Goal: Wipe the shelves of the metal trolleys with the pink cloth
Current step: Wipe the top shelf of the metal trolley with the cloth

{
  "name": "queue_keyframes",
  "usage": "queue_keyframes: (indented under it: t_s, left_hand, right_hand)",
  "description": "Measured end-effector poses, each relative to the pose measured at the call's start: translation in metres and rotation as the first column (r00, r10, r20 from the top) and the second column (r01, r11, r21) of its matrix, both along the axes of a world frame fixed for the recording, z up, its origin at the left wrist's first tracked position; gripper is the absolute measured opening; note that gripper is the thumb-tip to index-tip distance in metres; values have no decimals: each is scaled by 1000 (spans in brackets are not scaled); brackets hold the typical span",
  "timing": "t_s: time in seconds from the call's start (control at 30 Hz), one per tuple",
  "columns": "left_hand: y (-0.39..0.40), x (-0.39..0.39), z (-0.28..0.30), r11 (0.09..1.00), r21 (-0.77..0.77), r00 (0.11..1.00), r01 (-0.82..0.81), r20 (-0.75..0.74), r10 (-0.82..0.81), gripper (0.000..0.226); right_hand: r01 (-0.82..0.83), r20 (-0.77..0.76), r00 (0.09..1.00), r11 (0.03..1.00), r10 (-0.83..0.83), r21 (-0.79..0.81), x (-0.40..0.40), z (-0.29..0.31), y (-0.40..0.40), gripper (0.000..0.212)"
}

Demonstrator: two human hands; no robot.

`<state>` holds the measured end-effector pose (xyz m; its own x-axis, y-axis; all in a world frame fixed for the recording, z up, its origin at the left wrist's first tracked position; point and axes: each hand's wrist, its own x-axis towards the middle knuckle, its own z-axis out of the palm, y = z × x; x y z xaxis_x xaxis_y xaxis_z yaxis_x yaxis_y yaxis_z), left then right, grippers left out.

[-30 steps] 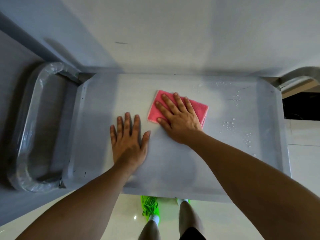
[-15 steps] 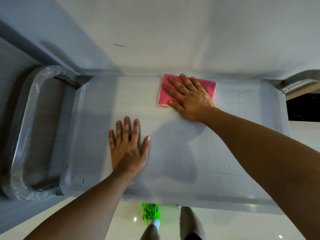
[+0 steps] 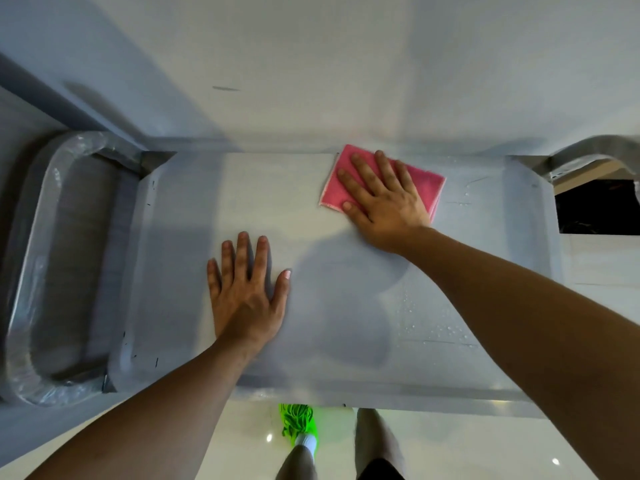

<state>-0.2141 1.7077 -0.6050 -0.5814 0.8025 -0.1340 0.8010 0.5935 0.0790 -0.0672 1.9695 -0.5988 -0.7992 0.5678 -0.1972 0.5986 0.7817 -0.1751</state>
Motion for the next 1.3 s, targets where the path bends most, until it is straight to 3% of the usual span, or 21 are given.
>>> queue_keyframes:
  t_s: [0.33,0.73,1.1,1.3]
  left_hand:
    - [4,1,1,999,-26,1000,-24,-12,24,72]
    - [-1,2,-8,995,99,998,1,-60,5,69]
    - [2,1,-7,999,24,1000,-22,12,22,74]
    - [3,0,-8,999,35,1000,-28,11,28,73]
  right_hand:
    - [2,-71,997,1000,-3,-15,26,-6,-81,62]
    - [14,-86,996,1000,-13,1,50,-7,-156,61]
    - [83,-93,992,996,-84,-21,68,-9,-210,60]
    - [-25,-65,998,997,20,-78,88,-4,-236,61]
